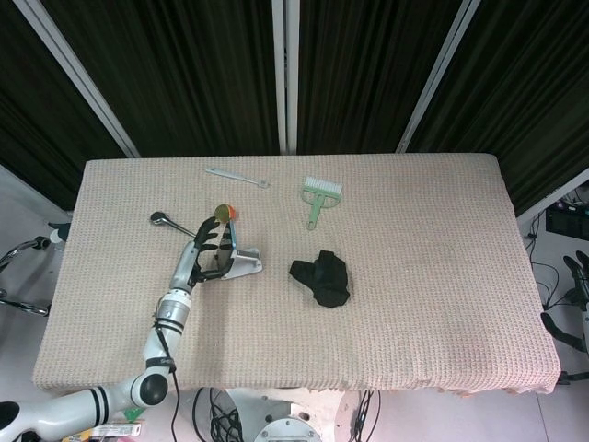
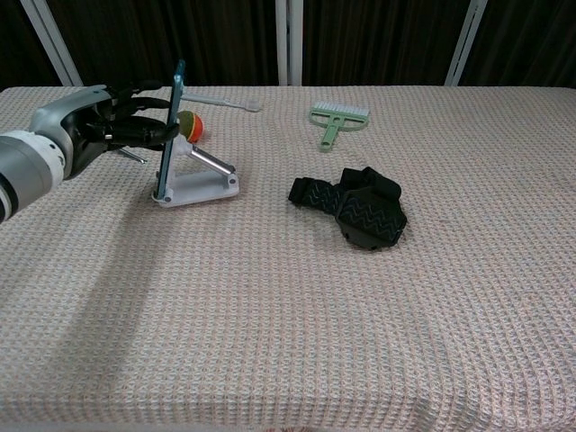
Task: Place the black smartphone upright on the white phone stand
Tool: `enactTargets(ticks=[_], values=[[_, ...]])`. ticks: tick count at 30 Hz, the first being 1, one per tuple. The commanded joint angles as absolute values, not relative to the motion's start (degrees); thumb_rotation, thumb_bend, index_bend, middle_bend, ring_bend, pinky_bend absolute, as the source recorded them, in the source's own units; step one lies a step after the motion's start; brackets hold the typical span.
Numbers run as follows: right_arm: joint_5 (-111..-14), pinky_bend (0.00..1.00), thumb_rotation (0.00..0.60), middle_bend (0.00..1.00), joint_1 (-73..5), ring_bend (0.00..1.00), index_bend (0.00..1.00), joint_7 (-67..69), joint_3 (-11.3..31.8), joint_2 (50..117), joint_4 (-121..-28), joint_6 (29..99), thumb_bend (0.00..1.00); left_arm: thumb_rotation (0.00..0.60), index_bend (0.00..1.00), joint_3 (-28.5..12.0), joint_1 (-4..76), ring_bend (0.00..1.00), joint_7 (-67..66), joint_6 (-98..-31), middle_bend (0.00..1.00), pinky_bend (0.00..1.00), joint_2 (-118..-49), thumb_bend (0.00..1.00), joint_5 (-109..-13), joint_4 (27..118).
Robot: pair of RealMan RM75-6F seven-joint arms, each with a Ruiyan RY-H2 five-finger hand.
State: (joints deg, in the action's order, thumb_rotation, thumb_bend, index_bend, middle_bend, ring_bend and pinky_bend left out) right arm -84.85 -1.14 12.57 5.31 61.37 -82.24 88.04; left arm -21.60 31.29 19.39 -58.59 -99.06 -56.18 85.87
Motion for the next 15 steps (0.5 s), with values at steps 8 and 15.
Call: enactTargets(ticks=[8, 15], values=[[-85.05, 0.00, 0.600, 0.00, -1.31, 0.00, 0.00, 12.35, 5.46, 61.35, -82.40, 88.13, 0.17, 0.600, 0.03, -19.32, 29.24, 0.09, 21.65, -60.00, 0.04, 0.23, -96.08, 0.32, -62.35, 89.08], [-85.33, 0.00, 0.600, 0.00, -1.57, 0.00, 0.00, 11.82, 5.47, 61.53, -82.80, 88.08, 0.17, 0.600, 0.03, -15.50, 25.26, 0.08, 24.14, -62.62, 0.03, 0.22, -90.13, 0.31, -68.30, 94.74]])
